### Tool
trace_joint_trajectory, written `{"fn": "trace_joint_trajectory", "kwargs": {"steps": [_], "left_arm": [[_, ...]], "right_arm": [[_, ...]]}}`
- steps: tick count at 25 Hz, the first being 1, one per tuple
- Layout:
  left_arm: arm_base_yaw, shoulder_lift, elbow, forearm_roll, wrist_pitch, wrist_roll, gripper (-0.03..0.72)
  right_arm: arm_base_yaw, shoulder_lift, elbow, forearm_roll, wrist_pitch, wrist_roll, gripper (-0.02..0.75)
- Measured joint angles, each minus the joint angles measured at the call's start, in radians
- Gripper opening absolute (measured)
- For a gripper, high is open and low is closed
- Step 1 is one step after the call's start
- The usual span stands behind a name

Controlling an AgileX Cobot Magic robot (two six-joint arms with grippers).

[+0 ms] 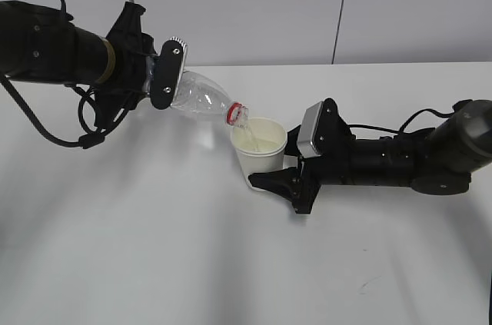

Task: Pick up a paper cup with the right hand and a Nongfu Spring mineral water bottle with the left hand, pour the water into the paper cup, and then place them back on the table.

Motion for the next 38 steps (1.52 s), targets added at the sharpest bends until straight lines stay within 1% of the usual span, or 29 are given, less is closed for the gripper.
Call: {"fn": "trace_joint_trajectory", "kwargs": {"steps": [6, 11, 15, 18, 22, 25, 29, 34, 35, 38], "left_arm": [[0.000, 0.000, 0.000, 0.002, 0.000, -0.003, 0.409], [0.000, 0.000, 0.000, 0.001, 0.000, -0.047, 0.409], [0.000, 0.000, 0.000, -0.044, -0.014, -0.077, 0.408], [0.000, 0.000, -0.002, -0.105, -0.038, -0.084, 0.409], [0.000, 0.000, -0.003, -0.230, -0.056, -0.088, 0.409], [0.000, 0.000, -0.004, -0.350, -0.083, -0.092, 0.409], [0.008, 0.000, -0.004, -0.552, -0.158, -0.095, 0.409], [0.037, 0.000, 0.007, -0.819, -0.261, -0.096, 0.408], [0.046, 0.000, 0.022, -0.861, -0.297, -0.096, 0.408], [0.062, 0.000, 0.089, -0.938, -0.420, -0.097, 0.407]], "right_arm": [[0.000, 0.000, 0.000, 0.000, 0.000, 0.000, 0.509], [0.000, 0.000, 0.000, 0.020, -0.015, 0.000, 0.509], [0.000, 0.000, 0.000, 0.054, -0.083, -0.002, 0.508], [0.000, 0.000, 0.000, 0.076, -0.086, -0.007, 0.508], [0.000, 0.000, 0.000, 0.115, -0.086, -0.023, 0.508], [0.000, 0.000, 0.000, 0.145, -0.086, -0.027, 0.508], [0.000, 0.000, 0.000, 0.194, -0.086, -0.029, 0.508], [0.000, 0.000, 0.000, 0.300, -0.086, -0.029, 0.508], [0.000, 0.000, 0.000, 0.330, -0.086, -0.029, 0.508], [0.000, 0.000, 0.000, 0.409, -0.086, -0.044, 0.508]]}}
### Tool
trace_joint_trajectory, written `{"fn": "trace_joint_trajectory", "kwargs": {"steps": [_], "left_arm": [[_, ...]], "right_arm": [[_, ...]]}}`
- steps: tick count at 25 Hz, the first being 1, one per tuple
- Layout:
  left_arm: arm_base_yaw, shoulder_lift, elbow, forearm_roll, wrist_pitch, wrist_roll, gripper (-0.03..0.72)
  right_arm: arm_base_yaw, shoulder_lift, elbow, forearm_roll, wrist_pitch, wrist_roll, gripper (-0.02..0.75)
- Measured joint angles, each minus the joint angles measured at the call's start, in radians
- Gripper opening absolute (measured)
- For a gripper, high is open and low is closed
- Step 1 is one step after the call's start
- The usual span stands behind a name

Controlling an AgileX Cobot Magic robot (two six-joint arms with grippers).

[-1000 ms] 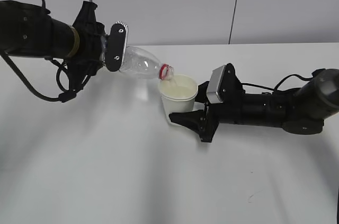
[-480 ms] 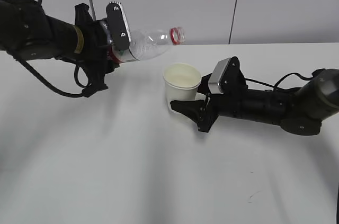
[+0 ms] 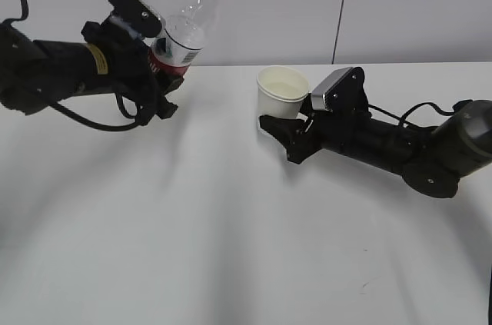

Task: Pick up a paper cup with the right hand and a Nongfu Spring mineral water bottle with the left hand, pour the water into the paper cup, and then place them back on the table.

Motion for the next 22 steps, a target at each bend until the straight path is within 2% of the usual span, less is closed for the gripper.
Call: {"fn": "trace_joint_trajectory", "kwargs": {"steps": [11, 17, 22], "left_arm": [[0.005, 0.025, 0.223, -0.250, -0.439, -0.024, 0.407], [0.005, 0.072, 0.308, -0.298, -0.630, -0.079, 0.407], [0.005, 0.136, 0.323, -0.317, -0.725, -0.121, 0.407]], "right_arm": [[0.000, 0.000, 0.000, 0.223, 0.006, -0.098, 0.508], [0.000, 0.000, 0.000, 0.330, 0.057, -0.155, 0.508], [0.000, 0.000, 0.000, 0.390, 0.065, -0.189, 0.507]]}}
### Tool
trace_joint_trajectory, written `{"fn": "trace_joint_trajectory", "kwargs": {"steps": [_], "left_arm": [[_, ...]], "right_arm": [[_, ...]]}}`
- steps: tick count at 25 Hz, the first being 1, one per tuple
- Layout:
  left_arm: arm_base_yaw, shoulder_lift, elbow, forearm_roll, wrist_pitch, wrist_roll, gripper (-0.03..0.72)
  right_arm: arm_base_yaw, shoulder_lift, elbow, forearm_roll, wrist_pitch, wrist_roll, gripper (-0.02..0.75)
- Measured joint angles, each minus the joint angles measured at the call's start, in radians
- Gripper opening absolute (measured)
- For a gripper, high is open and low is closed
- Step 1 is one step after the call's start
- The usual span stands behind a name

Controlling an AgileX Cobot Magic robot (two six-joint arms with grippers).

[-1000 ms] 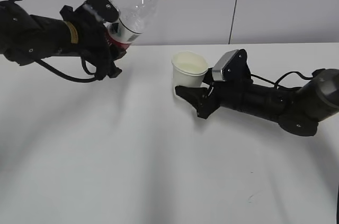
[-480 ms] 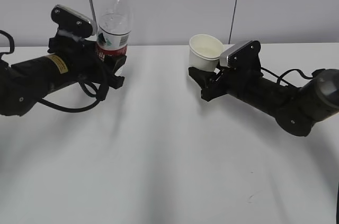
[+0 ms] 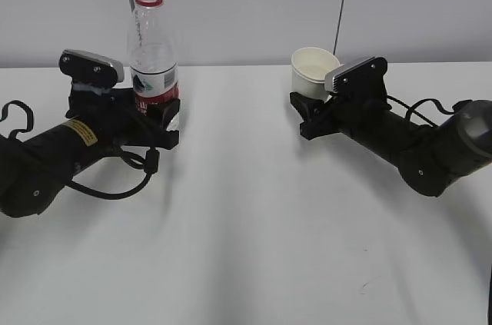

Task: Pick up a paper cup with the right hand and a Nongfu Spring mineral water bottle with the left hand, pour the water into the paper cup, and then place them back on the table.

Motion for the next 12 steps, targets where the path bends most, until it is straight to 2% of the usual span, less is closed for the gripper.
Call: {"fn": "trace_joint_trajectory", "kwargs": {"steps": [6, 12], "left_arm": [[0.000, 0.084, 0.000, 0.008, -0.118, -0.040, 0.407], [0.000, 0.156, 0.000, 0.030, -0.130, -0.061, 0.406]], "right_arm": [[0.000, 0.029, 0.000, 0.038, 0.018, -0.008, 0.507], [0.000, 0.042, 0.000, 0.024, 0.044, -0.010, 0.506]]}}
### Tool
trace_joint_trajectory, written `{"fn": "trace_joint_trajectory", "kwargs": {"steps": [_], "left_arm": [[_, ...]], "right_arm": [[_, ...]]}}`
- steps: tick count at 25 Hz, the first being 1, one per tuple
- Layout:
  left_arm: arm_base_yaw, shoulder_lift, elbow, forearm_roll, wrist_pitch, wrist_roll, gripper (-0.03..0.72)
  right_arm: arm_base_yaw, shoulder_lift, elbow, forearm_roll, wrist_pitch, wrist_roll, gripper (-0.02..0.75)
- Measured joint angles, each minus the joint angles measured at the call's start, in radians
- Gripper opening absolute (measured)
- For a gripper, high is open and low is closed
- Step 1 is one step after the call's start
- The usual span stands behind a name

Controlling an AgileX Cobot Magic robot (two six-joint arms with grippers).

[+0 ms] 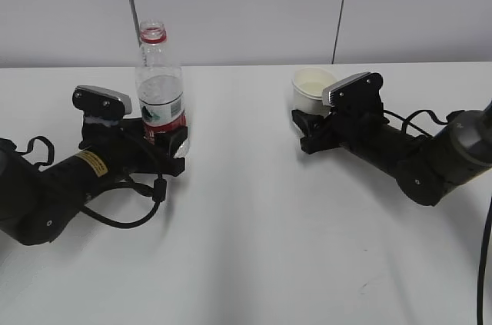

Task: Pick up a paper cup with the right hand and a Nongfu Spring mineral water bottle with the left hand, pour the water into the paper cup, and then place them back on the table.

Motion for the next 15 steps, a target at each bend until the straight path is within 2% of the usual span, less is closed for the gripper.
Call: {"fn": "trace_joint_trajectory", "kwargs": {"steps": [15], "left_arm": [[0.000, 0.008, 0.000, 0.030, -0.014, -0.022, 0.406]], "right_arm": [[0.000, 0.042, 0.000, -0.007, -0.023, -0.002, 0.501]]}}
